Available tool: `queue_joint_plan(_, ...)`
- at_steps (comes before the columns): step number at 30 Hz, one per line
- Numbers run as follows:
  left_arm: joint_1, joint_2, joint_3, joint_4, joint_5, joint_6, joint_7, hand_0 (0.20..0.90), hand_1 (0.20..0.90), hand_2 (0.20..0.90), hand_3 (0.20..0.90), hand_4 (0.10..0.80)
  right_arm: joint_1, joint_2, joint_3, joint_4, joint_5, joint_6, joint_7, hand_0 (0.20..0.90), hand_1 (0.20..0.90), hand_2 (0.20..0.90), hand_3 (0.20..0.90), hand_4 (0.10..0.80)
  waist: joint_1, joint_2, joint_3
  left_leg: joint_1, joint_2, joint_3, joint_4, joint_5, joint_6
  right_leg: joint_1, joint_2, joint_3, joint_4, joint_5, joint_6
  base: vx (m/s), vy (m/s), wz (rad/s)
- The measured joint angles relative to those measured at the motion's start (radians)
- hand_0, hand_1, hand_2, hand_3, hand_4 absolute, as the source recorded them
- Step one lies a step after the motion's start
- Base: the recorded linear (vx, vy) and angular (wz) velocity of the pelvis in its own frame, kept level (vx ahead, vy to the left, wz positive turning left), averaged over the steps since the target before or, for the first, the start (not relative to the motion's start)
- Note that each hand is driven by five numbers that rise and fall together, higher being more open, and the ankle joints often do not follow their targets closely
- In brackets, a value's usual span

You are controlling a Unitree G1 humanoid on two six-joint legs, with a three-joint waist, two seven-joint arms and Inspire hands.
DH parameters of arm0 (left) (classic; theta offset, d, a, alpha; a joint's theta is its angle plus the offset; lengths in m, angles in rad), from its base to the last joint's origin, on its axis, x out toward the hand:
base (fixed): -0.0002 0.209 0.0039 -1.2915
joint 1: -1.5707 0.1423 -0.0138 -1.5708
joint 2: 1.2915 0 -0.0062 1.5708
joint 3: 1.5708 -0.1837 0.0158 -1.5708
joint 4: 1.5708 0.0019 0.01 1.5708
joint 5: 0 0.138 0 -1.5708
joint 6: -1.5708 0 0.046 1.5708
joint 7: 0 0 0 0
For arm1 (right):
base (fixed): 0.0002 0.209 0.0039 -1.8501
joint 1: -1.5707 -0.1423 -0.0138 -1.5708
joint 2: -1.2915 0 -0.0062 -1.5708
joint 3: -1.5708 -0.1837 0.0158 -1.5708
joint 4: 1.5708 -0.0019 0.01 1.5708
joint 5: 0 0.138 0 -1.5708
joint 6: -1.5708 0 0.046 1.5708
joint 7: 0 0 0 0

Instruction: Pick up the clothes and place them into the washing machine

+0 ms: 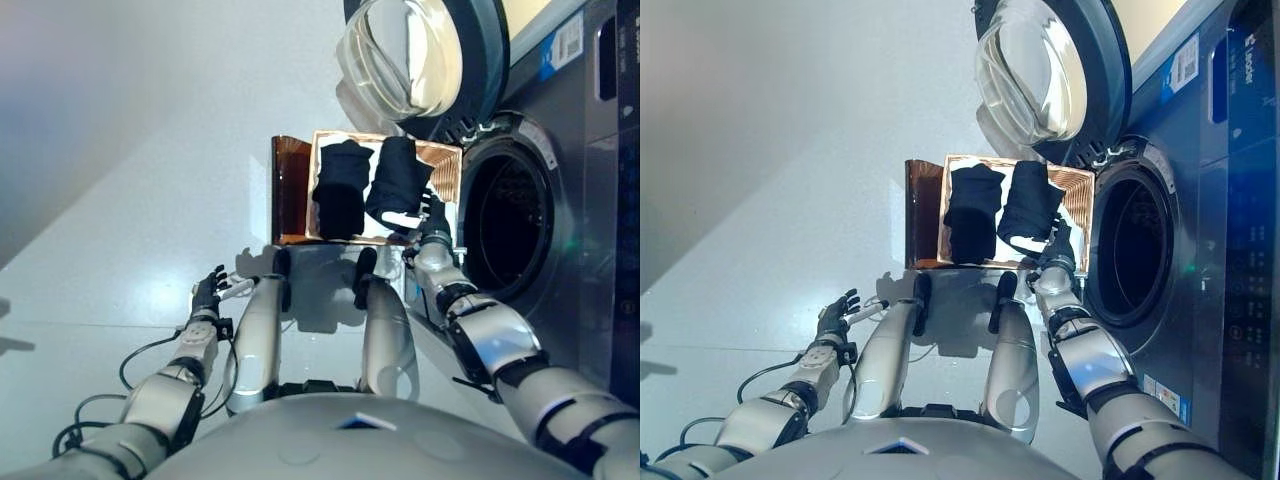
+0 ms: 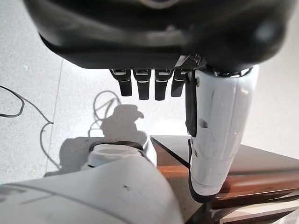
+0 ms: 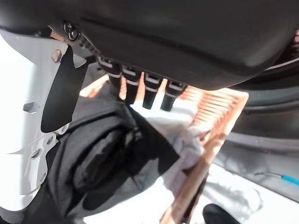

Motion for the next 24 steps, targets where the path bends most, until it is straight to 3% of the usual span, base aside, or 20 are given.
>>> queue_joint_plan(9, -0.02, 0.011, 0.002, -0.032, -0.001, 0.002, -0.009, 0.9, 0.9, 0.9, 0.9, 0.8, -0.098, -0.019, 0.047, -0.015, 0.043, 0.0, -0.009, 0.9, 0.9, 0.9, 0.9, 0.8, 0.006, 0.021, 0.033, -0.063, -0.001, -0.013, 0.081, -0.025, -0.004, -0.058, -0.009, 0.002, 0.091, -0.037, -0.004, 0.012, 0.023, 0.06)
queue_joint_plan(15, -0.012, 0.024, 0.001, -0.062, -0.01, 0.001, -0.023, 0.9, 0.9, 0.9, 0.9, 0.8, -0.179, -0.064, 0.052, 0.056, 0.06, 0.006, -0.009, 0.9, 0.9, 0.9, 0.9, 0.8, 0.049, 0.041, 0.044, -0.108, -0.007, -0.012, 0.135, -0.04, -0.006, -0.107, -0.019, 0.004, 0.154, -0.061, -0.017, -0.028, 0.047, 0.03)
queue_joint_plan(24, -0.015, 0.031, 0.0, -0.081, -0.012, 0.012, -0.042, 0.9, 0.9, 0.9, 0.9, 0.8, -0.283, -0.071, 0.114, 0.186, -0.04, 0.088, 0.017, 0.9, 0.9, 0.9, 0.9, 0.8, 0.062, 0.053, 0.049, -0.155, -0.007, -0.022, 0.196, -0.065, -0.013, -0.152, -0.021, 0.002, 0.217, -0.086, -0.025, -0.004, 0.005, 0.01)
